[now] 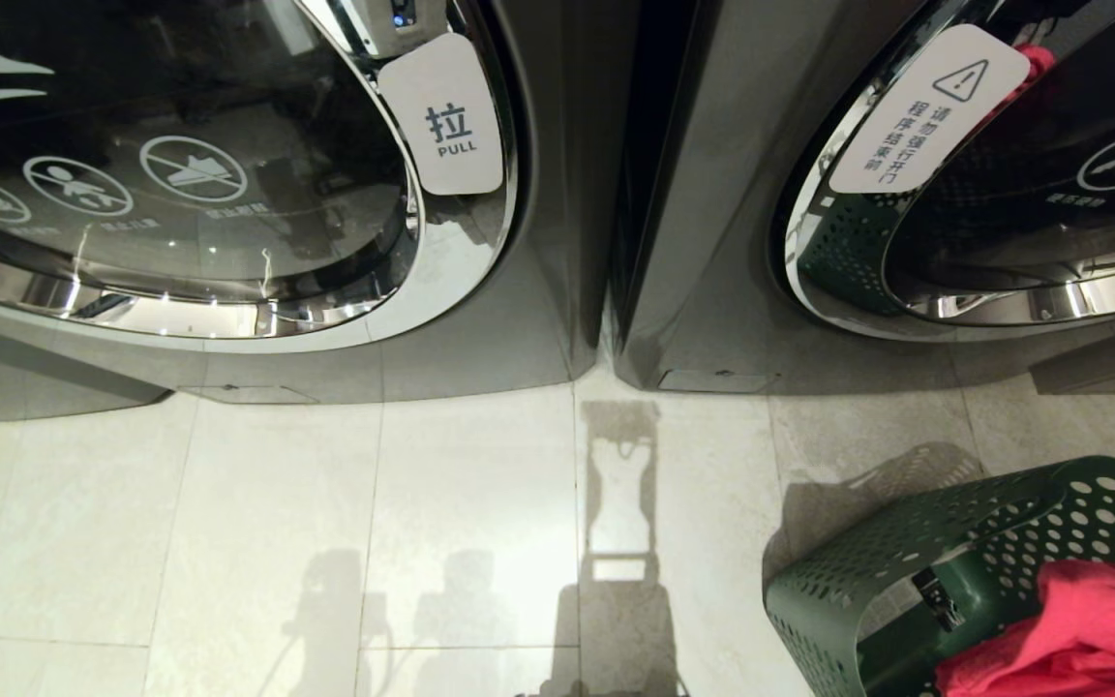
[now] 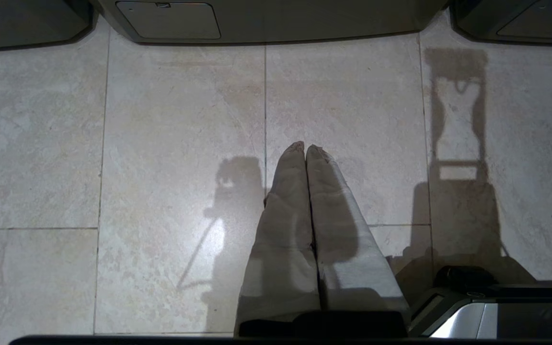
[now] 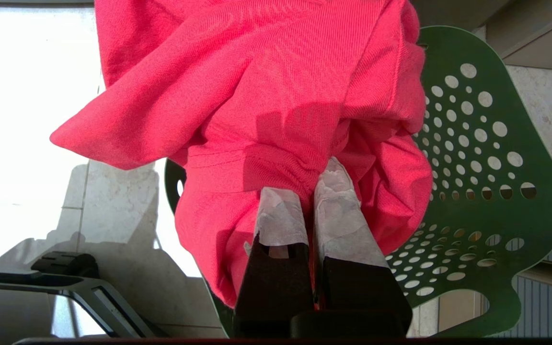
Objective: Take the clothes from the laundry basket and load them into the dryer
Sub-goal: Put the clothes in the dryer
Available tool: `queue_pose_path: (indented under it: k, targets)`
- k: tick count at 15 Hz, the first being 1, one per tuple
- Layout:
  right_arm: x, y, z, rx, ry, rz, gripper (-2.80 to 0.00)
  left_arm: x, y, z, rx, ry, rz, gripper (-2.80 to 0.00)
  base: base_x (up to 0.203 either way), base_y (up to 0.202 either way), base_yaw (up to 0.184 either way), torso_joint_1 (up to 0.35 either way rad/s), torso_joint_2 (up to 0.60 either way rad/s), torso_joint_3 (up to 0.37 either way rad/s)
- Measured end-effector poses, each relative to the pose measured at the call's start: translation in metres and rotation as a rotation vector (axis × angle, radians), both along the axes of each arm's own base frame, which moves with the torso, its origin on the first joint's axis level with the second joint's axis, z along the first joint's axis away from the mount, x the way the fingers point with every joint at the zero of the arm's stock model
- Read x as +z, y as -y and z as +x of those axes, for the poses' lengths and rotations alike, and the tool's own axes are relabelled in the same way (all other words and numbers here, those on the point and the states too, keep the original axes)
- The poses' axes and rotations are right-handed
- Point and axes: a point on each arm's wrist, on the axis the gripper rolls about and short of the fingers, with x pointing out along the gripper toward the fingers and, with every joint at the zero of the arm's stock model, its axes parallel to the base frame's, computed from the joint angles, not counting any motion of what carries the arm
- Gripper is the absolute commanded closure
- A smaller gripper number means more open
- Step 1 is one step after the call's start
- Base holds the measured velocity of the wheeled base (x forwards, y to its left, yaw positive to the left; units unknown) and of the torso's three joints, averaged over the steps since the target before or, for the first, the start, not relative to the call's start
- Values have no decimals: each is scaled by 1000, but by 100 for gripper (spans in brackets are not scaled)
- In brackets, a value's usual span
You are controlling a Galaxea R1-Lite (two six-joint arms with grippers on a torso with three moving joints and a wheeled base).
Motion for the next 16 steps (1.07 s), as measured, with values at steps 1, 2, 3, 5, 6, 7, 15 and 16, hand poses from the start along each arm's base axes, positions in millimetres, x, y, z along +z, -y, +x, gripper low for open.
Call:
queue_pose_path:
  k: [1,2,3,5,6,7,15,16]
  targets:
    - [0,0,0,0,0,0,0,0,0,0,0,0,0,0,0,0,0,0,0,0]
    - [0,0,0,0,0,0,0,0,0,0,0,0,0,0,0,0,0,0,0,0]
    - [0,0,0,0,-1,0,0,0,0,0,0,0,0,0,0,0,0,2,2,36]
    - [0,0,0,0,-1,0,0,0,0,0,0,0,0,0,0,0,0,2,2,131]
    - [0,0,0,0,-1,-1,0,0,0,0,0,0,0,0,0,0,0,-1,2,169]
    - [0,0,0,1,-1,-1,0,0,0,0,0,0,0,0,0,0,0,-5,5,183]
    - [0,0,0,1,-2,3,0,0,0,0,0,-1,0,0,0,0,0,0,1,198]
    - [0,0,0,0,-2,3,0,0,0,0,0,0,0,0,0,0,0,-3,2,203]
